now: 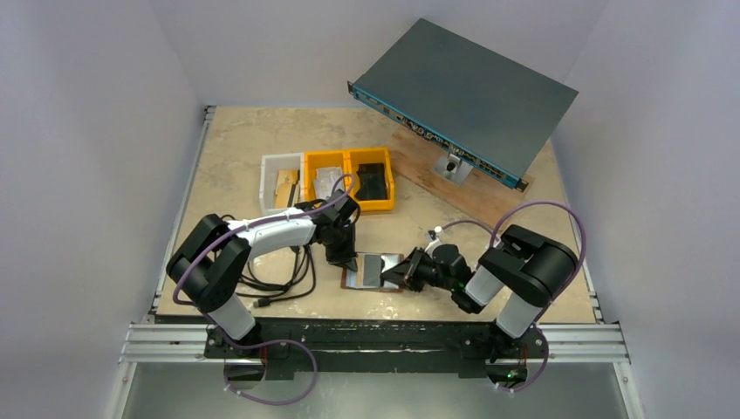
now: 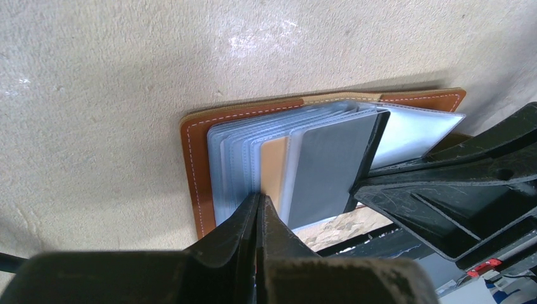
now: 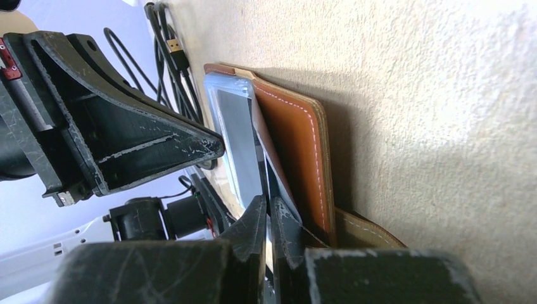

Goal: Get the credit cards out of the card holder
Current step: Remove the credit card from the card holder.

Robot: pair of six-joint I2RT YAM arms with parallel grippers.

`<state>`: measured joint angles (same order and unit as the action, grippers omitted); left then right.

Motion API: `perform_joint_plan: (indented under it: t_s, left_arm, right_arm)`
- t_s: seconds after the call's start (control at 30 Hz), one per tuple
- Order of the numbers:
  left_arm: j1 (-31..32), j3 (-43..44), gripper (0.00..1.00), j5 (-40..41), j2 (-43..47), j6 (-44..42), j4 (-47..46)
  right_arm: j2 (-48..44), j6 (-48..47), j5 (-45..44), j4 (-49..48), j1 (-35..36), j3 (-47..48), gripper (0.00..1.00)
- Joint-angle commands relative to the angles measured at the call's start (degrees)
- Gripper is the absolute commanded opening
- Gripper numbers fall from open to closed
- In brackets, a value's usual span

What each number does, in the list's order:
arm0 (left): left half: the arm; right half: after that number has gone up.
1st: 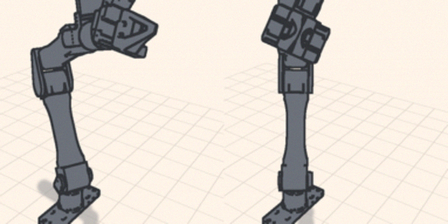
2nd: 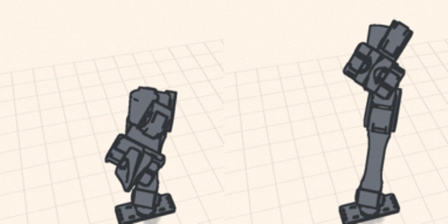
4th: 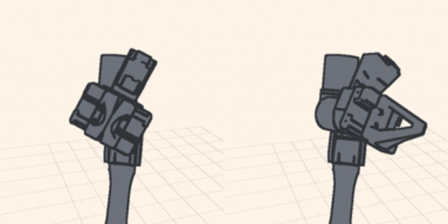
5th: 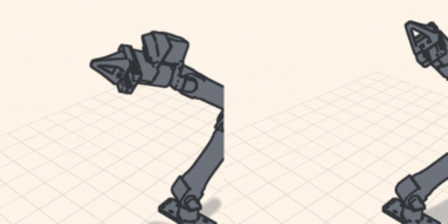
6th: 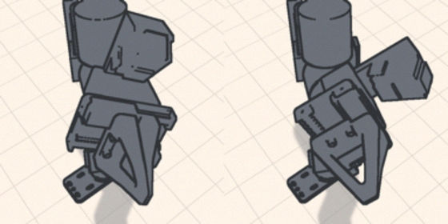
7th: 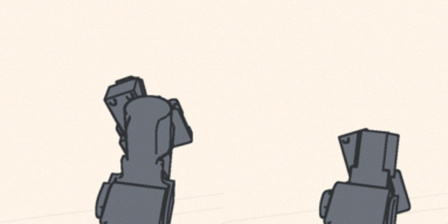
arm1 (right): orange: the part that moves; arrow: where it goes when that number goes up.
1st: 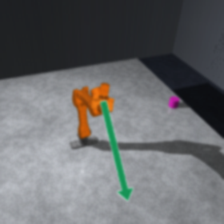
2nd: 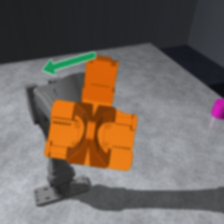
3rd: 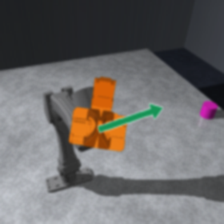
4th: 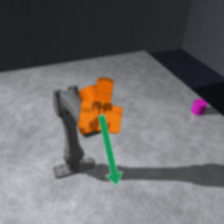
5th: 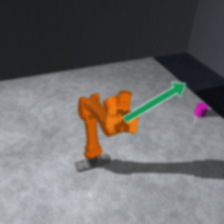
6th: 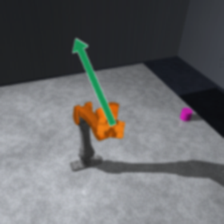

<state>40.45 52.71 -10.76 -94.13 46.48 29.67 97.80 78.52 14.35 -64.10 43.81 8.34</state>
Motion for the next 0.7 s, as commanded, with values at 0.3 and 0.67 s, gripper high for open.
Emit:
perform_joint_plan:
  t_s: [0.3, 0.67]
  left_arm:
    - [-1.1, -3.4, 0.0, 9.6, -3.2, -1.7, 3.7]
    - [-1.0, -1.7, 0.0, 7.2, -1.8, -2.7, 3.0]
  right_arm:
    - [-10.0, -4.1, -4.7, 14.8, -0.5, -1.0, 0.0]
    - [-25.2, -10.2, -9.8, 35.6, -0.5, 2.8, 0.0]
